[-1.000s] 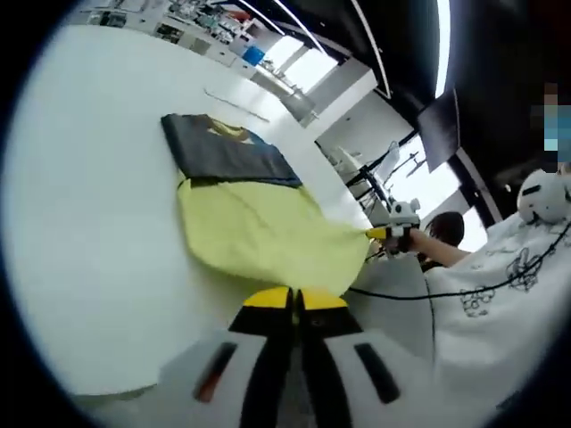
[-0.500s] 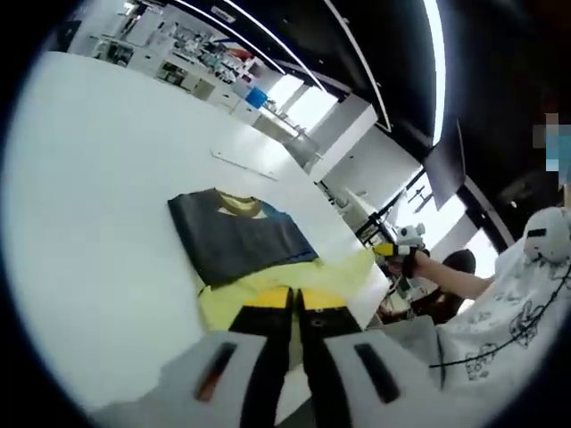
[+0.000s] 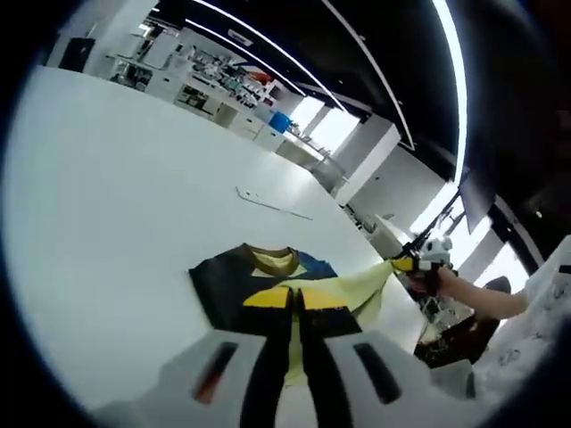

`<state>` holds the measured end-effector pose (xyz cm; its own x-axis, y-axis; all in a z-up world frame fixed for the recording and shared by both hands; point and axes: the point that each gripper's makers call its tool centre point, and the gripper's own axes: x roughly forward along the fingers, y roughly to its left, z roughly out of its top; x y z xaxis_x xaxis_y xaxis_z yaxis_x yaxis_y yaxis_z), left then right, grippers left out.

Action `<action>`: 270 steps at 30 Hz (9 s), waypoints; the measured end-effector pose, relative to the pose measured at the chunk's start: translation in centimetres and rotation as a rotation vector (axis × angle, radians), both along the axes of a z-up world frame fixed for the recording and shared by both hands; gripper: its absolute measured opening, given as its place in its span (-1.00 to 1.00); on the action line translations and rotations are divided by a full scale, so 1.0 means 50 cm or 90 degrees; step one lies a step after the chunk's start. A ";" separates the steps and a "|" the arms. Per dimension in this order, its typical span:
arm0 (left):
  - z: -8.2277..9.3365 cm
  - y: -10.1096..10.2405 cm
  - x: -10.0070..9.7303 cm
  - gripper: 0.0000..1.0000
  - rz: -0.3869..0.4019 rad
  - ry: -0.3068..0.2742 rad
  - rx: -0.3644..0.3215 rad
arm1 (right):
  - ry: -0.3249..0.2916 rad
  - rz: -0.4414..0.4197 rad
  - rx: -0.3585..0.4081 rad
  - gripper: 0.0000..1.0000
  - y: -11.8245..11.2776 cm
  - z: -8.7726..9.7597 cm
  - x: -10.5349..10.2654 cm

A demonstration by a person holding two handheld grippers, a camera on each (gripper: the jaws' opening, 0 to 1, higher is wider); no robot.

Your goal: Fold the garment on the visible template until the final outline fits inside the template.

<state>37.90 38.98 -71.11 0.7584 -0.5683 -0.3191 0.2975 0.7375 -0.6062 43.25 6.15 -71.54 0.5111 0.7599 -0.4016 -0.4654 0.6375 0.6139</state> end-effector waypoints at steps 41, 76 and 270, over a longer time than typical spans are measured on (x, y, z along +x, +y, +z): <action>-0.218 0.051 0.132 -1.00 0.100 0.135 0.101 | 0.015 0.013 -0.149 -1.00 0.024 -0.189 0.138; -0.176 -0.002 0.103 0.64 -0.091 -0.015 0.209 | -0.132 0.222 -0.220 0.75 0.056 -0.178 0.034; -0.232 -0.012 -0.286 -1.00 -0.151 0.083 0.218 | 0.010 0.149 -0.129 -1.00 -0.075 -0.220 -0.343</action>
<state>23.58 38.36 -82.70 0.5607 -0.5666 -0.6038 0.4196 0.8231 -0.3827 26.11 2.40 -82.55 0.3237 0.7597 -0.5640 -0.6061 0.6242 0.4930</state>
